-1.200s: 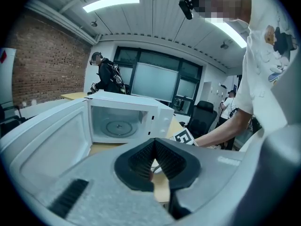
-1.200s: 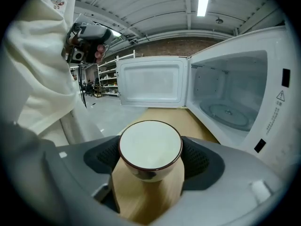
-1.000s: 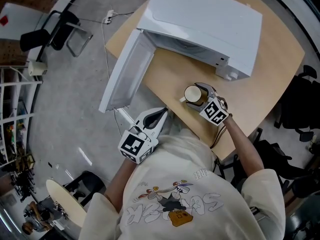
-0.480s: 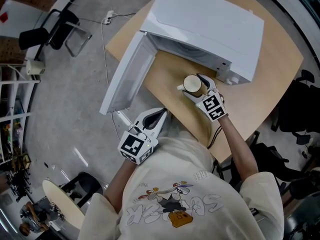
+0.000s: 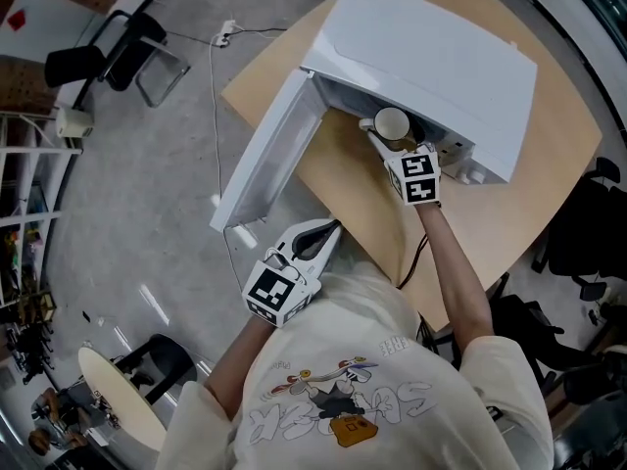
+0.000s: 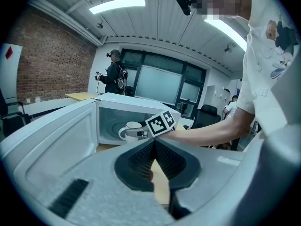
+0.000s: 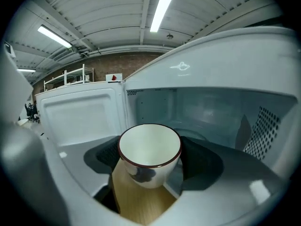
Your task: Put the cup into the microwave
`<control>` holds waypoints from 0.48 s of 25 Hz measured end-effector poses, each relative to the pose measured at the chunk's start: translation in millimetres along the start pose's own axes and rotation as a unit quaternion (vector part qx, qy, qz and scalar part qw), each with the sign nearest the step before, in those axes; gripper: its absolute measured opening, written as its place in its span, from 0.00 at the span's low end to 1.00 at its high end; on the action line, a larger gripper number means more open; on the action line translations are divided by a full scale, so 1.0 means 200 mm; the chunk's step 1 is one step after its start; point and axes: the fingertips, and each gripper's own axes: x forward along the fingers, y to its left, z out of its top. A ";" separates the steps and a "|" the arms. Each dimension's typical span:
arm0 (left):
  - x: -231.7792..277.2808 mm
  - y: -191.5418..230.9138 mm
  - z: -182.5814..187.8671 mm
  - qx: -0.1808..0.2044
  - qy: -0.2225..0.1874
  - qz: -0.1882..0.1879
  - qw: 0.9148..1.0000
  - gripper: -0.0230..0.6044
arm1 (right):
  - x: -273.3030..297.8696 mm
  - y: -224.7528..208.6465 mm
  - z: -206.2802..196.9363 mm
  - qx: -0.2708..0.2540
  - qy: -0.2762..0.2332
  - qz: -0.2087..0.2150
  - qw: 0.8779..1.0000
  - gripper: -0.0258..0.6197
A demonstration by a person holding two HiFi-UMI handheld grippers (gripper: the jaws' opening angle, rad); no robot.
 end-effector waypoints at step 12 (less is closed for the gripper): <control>-0.06 0.13 -0.02 -0.025 -0.002 0.022 0.999 0.04 | 0.21 -0.23 0.06 0.015 -0.005 -0.062 0.998 0.65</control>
